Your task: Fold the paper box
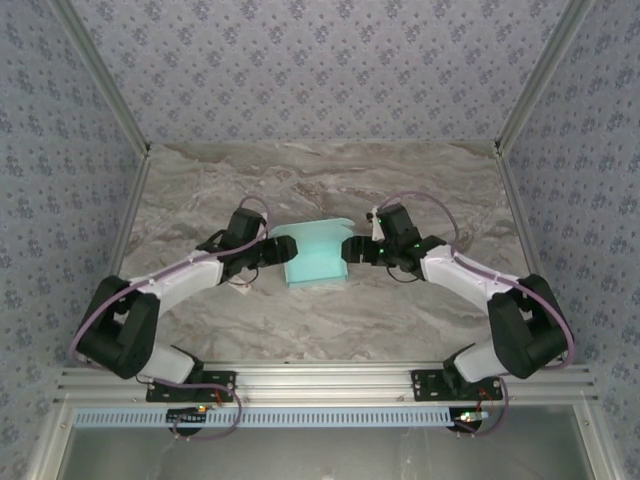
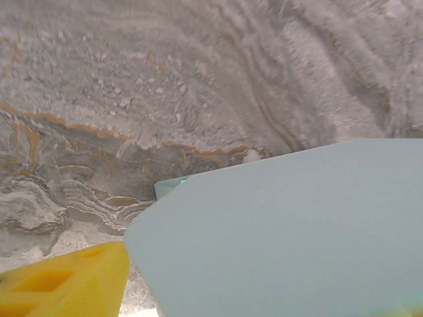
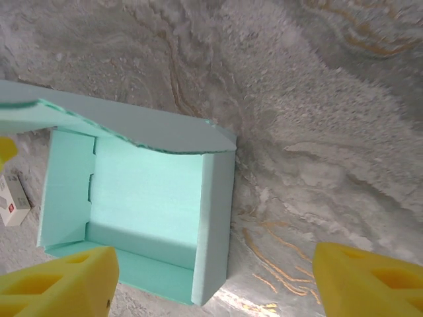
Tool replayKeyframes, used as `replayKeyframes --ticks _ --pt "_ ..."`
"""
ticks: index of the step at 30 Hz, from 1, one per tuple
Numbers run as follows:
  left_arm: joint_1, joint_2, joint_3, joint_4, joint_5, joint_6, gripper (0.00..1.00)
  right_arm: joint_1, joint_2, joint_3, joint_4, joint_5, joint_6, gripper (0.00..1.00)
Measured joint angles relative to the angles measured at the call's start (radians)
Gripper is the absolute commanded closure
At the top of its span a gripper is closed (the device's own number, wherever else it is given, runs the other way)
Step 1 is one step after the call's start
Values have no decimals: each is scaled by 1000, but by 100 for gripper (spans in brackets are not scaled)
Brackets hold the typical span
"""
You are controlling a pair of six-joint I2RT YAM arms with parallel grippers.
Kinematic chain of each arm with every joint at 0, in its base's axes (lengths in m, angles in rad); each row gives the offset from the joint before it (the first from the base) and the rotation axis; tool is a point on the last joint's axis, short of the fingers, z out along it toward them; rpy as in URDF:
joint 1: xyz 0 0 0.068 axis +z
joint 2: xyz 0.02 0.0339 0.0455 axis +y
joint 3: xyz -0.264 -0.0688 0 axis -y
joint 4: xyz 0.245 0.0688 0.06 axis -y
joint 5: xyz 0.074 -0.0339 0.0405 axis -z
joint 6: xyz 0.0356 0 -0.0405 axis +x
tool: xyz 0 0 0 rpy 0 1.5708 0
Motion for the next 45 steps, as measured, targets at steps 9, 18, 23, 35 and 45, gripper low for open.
replayKeyframes --ticks 9,18,23,35,45 --pt "45 -169 -116 -49 -23 6 22 8 -60 -18 -24 43 -34 27" --pt "53 -226 -139 -73 15 13 23 211 -45 -73 -14 258 20 43" --pt "53 -227 -139 -73 24 13 23 228 60 -44 -1 325 35 52" --pt "53 -244 -140 -75 24 21 23 254 190 61 -1 392 27 70" --pt "53 -246 -140 -75 24 27 24 273 249 127 -43 448 17 82"
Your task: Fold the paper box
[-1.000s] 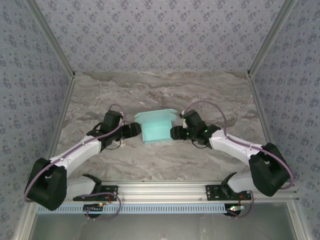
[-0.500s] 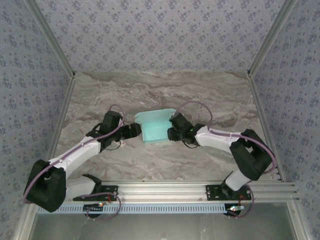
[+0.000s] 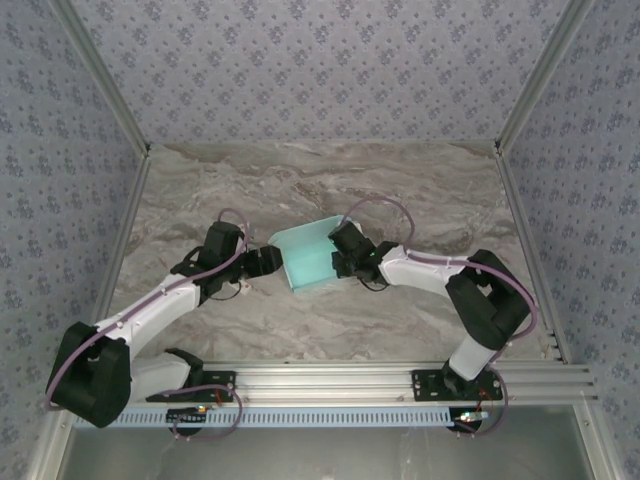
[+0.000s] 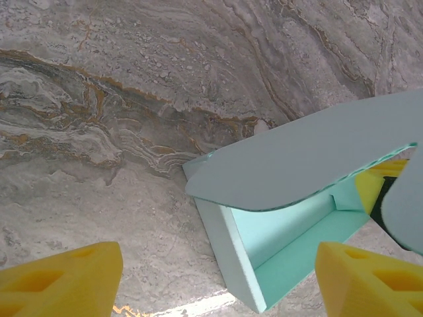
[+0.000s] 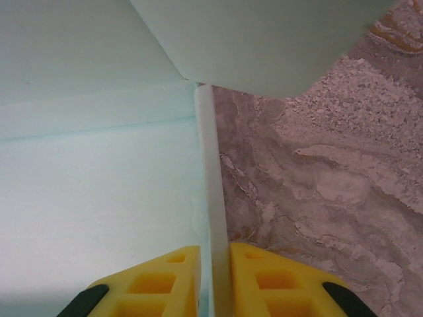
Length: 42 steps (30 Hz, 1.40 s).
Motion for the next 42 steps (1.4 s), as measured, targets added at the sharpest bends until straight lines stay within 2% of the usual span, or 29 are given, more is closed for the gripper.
replayKeyframes --ticks 25,42 --pt "5 -9 -27 -21 -27 19 24 124 222 298 -351 298 -51 88" --pt "53 -36 -48 -47 -53 19 25 179 323 404 -496 456 -51 89"
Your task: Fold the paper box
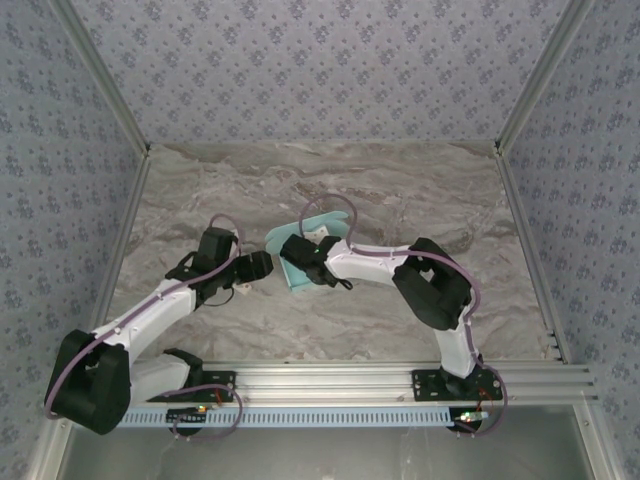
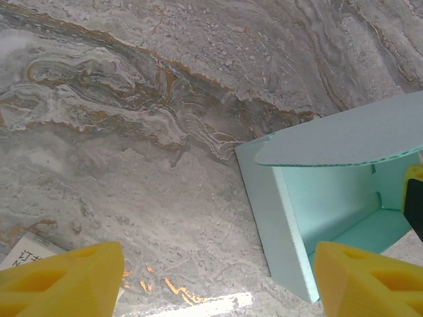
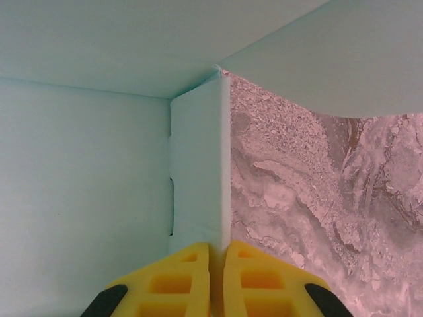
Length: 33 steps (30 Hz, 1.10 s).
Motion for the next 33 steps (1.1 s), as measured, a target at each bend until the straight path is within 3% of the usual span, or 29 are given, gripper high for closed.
replayKeyframes --ticks 5,20,27,33 --pt "14 -6 0 -13 0 1 25 -5 -1 5 -5 -10 -12 86" --pt "19 -30 0 -34 -1 7 25 -33 -56 -5 -29 -108 -48 62" --pt "47 -30 0 -55 -34 -1 24 -40 -146 -58 5 -157 -43 49" --pt "127 -27 -23 -56 -78 -41 23 -44 -298 -156 89 -220 -45 41"
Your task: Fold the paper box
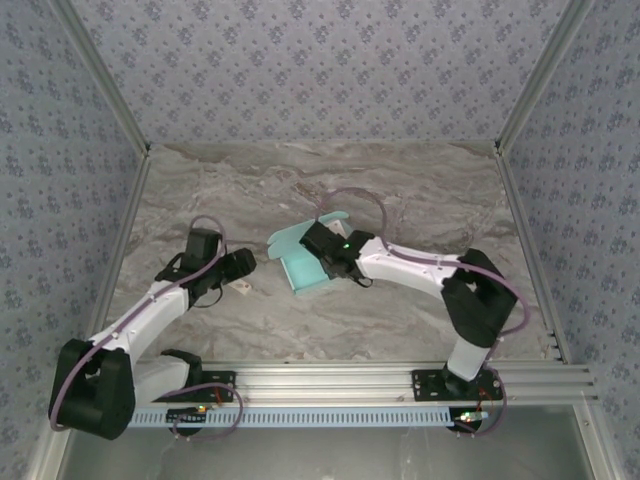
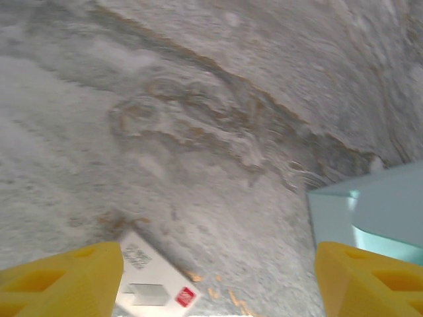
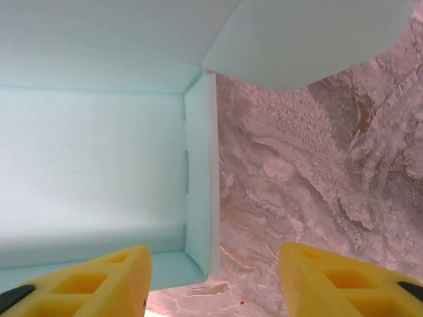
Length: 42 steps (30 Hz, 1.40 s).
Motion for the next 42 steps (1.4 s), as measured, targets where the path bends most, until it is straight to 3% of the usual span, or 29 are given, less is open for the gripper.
replayKeyframes --ticks 7,22,28,34,42 --pt "8 131 -5 -1 -34 -27 23 -14 -168 -103 89 -42 -11 38" --pt "-145 220 21 -10 -187 -92 27 -71 -171 -161 177 -101 -41 38" --pt "-211 234 58 -61 -210 -95 22 -76 -171 -161 190 -113 -52 38" --pt "-215 209 58 -105 -251 -103 20 -76 -171 -166 198 -116 -52 38" --pt "-241 237 58 -98 -219 -112 32 -78 -170 -175 204 -118 -52 38"
